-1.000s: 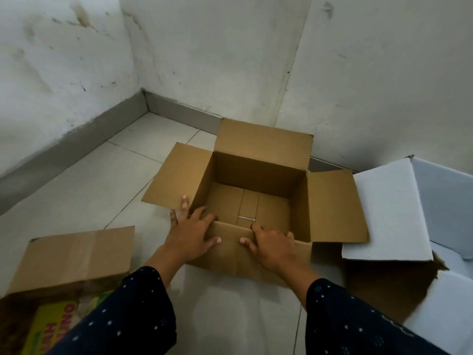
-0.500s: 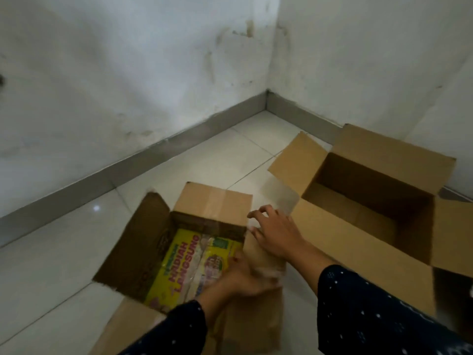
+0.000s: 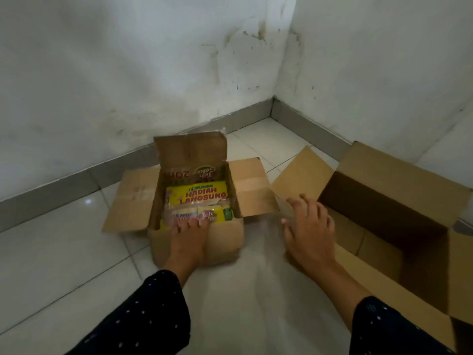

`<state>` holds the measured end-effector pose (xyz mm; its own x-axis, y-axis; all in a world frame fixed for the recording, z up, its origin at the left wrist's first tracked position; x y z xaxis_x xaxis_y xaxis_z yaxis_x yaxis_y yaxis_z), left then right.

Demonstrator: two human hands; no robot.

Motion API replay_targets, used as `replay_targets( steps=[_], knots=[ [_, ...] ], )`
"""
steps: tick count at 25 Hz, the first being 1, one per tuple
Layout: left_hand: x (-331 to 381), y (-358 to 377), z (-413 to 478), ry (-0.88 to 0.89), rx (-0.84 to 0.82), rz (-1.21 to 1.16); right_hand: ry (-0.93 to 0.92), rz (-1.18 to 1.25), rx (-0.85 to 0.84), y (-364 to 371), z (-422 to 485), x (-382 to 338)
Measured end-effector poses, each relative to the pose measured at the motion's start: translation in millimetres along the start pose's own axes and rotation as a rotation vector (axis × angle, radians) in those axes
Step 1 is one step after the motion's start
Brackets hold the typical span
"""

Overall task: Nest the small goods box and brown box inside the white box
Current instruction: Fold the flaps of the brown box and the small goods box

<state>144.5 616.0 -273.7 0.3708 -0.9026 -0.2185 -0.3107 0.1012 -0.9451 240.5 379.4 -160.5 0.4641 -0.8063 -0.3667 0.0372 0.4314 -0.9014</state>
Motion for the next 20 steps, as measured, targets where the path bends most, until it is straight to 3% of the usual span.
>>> replay_targets(
  steps=[3,5,8,10,15,20],
  knots=[
    [27.3,-15.3,35.0,0.053,0.068,-0.166,0.296,0.081,-0.202,18.2,10.7,54.5],
    [60.7,-15.4,47.2,0.081,0.055,-0.250,0.315,0.162,-0.338,42.2,4.6,64.8],
    [81.1,-19.6,76.3,0.039,0.062,-0.282,0.266,0.085,-0.265,45.5,3.3,70.4],
    [83.3,-28.6,106.9,0.065,0.106,-0.321,0.340,0.066,-0.208,41.8,8.7,86.9],
    [104.0,-50.9,161.1,0.157,0.085,-0.418,0.329,-0.023,-0.249,36.9,16.6,98.8],
    [134.1,-58.4,151.8,0.271,0.240,-0.326,0.299,-0.040,-0.240,34.6,16.1,108.8]
  ],
)
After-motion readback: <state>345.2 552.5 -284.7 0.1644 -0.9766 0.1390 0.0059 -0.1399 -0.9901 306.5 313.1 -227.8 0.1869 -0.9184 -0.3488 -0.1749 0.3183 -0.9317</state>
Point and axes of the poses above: each hand's wrist, its own z-axis towards the middle knuckle, its own y-axis out of the palm, x = y × z, the point moved 10 cm from there along z, towards the middle knuckle, and after that the axes turned 11 degrees about z, right-handed, at the moved point
